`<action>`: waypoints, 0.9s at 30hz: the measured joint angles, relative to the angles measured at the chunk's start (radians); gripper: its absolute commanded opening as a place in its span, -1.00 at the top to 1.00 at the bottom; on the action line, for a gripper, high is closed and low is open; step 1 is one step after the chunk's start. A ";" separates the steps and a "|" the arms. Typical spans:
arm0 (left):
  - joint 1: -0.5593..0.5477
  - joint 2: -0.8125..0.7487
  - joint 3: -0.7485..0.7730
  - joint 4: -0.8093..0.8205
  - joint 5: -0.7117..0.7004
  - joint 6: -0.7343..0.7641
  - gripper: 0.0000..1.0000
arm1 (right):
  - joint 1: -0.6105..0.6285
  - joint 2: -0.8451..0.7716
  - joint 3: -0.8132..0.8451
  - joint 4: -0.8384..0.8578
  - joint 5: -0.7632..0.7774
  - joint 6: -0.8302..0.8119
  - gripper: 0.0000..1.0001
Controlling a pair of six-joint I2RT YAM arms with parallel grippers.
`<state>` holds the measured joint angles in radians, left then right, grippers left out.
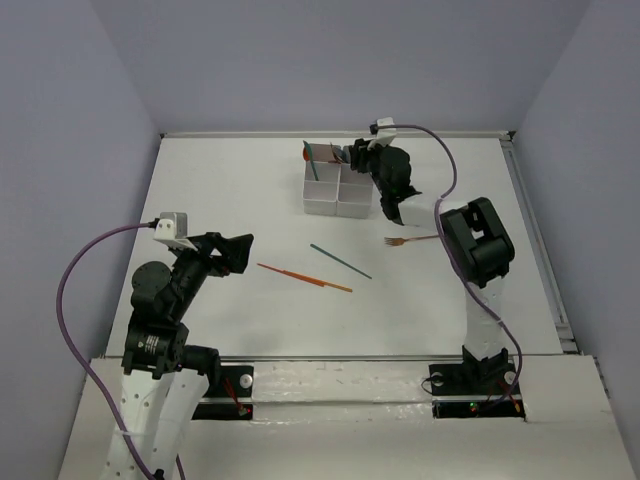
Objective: Sort the eating utensils into containers
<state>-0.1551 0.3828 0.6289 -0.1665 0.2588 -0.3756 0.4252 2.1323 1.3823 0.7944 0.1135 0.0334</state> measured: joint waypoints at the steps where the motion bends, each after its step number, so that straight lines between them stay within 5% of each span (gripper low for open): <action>1: 0.000 -0.001 0.000 0.000 0.000 0.000 -0.98 | 0.000 -0.012 -0.008 0.000 0.000 0.002 -0.05; 8: 0.000 -0.010 0.000 0.004 0.000 0.000 -0.98 | 0.000 -0.234 -0.114 -0.055 -0.006 0.016 0.23; 15: -0.010 -0.033 0.000 0.005 -0.001 0.000 -0.98 | -0.008 -0.474 -0.134 -0.486 0.037 0.109 0.45; 21: -0.057 -0.047 0.000 0.004 -0.004 0.000 -0.98 | -0.114 -0.537 -0.307 -0.822 0.053 0.247 0.46; 27: -0.091 -0.072 0.000 0.005 -0.008 0.000 -0.98 | -0.161 -0.509 -0.322 -1.090 0.129 0.202 0.33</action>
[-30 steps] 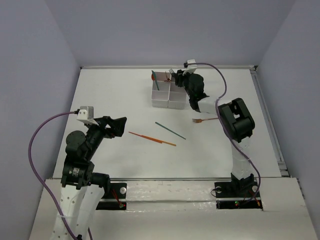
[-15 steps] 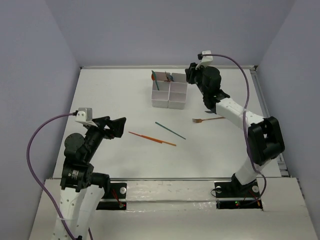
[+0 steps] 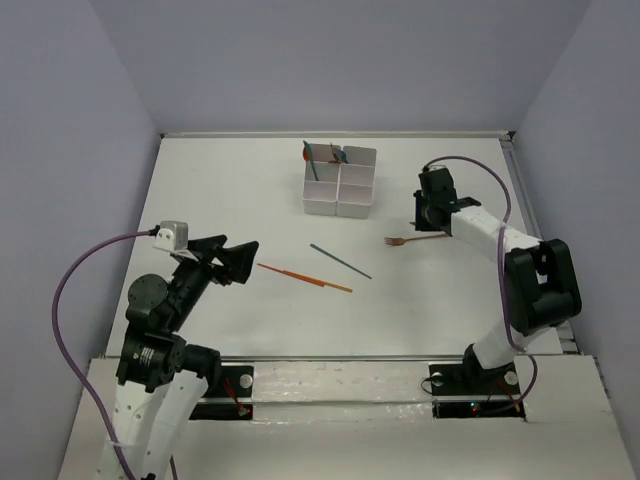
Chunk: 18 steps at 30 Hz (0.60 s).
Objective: Sort the eating utensils into containers
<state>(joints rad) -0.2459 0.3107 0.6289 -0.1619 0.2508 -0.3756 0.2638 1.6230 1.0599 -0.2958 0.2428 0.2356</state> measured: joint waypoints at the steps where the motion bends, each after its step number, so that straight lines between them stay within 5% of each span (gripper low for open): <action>1: -0.003 -0.002 0.000 0.000 -0.001 0.000 -0.98 | 0.002 0.002 0.006 -0.030 0.004 -0.023 0.31; 18: -0.034 0.017 0.000 0.000 -0.001 0.000 -0.98 | 0.008 0.270 0.250 -0.331 -0.096 -0.479 -0.13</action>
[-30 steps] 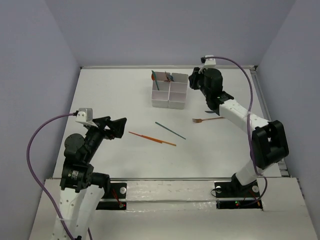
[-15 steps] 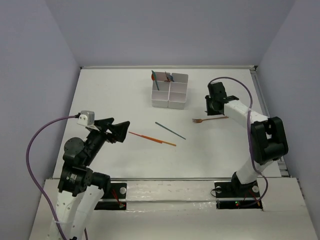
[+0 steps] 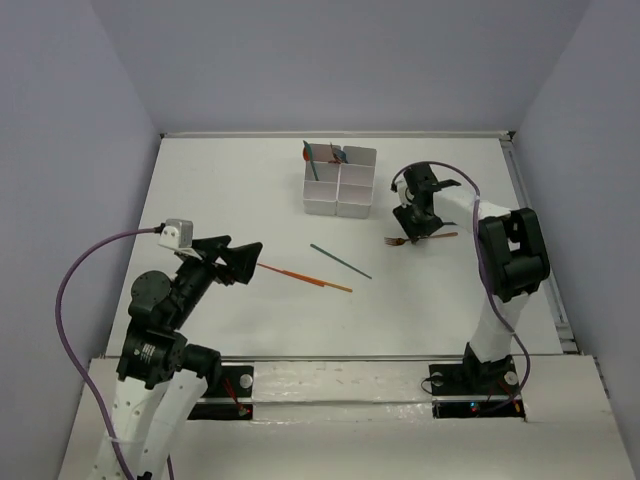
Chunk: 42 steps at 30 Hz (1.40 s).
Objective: Sort the eating utensils into containers
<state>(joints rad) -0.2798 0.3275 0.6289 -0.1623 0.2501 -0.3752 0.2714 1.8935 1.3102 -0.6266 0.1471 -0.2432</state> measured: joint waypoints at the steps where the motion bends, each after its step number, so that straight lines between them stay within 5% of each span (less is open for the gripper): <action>1: 0.000 0.001 0.000 0.000 0.000 0.000 -0.98 | 0.000 0.005 0.000 -0.009 -0.009 -0.010 -0.14; 15: 0.000 0.011 0.000 0.000 0.001 0.000 -0.98 | 0.000 0.064 0.068 -0.037 -0.096 -0.069 -0.15; 25: 0.000 0.011 0.000 0.000 0.001 0.000 -0.98 | -0.003 0.070 0.064 -0.008 -0.314 -0.025 0.32; 33: 0.000 0.011 0.000 0.000 0.000 0.000 -0.98 | 0.068 -0.010 -0.068 0.115 -0.319 0.136 0.80; 42: 0.000 0.004 0.000 0.000 -0.011 0.000 -0.98 | 0.197 -0.092 -0.185 0.193 -0.248 0.286 0.59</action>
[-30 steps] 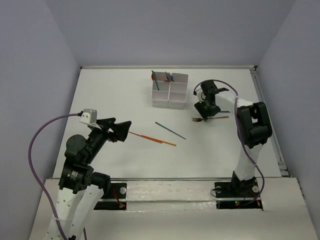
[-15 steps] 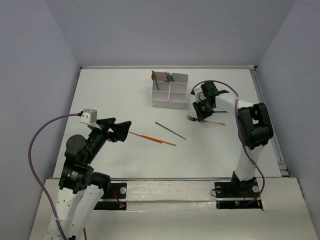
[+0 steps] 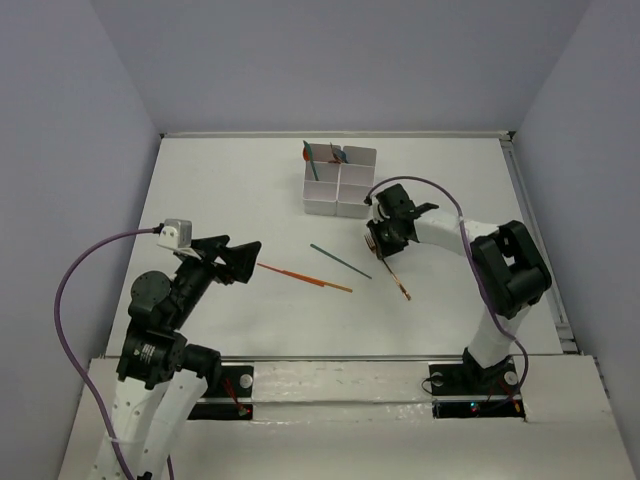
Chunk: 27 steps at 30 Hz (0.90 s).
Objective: Sort the eating utensils into containers
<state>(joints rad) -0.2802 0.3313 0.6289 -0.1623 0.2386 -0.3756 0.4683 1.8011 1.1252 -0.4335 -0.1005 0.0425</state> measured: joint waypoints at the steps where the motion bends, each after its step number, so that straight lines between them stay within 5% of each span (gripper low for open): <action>1: 0.000 -0.002 0.000 0.000 -0.002 0.000 -0.98 | 0.005 -0.002 -0.003 0.000 0.018 0.010 0.58; 5: 0.000 -0.005 0.000 0.000 -0.008 0.000 -0.98 | 0.005 -0.003 -0.004 0.000 0.076 0.035 0.60; 7: 0.000 -0.005 0.000 0.000 -0.008 0.000 -0.98 | 0.005 -0.003 -0.006 0.002 0.094 0.043 0.85; 16: 0.001 -0.005 0.000 0.000 -0.008 0.000 -0.98 | 0.013 -0.047 -0.052 0.022 0.174 0.089 0.86; 27: 0.008 -0.005 0.000 0.000 -0.008 0.000 -0.98 | 0.012 -0.426 -0.106 0.146 0.284 0.138 0.86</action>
<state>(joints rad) -0.2726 0.3260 0.6289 -0.1623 0.2306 -0.3756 0.4801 1.3750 1.0187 -0.2871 0.1833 0.1802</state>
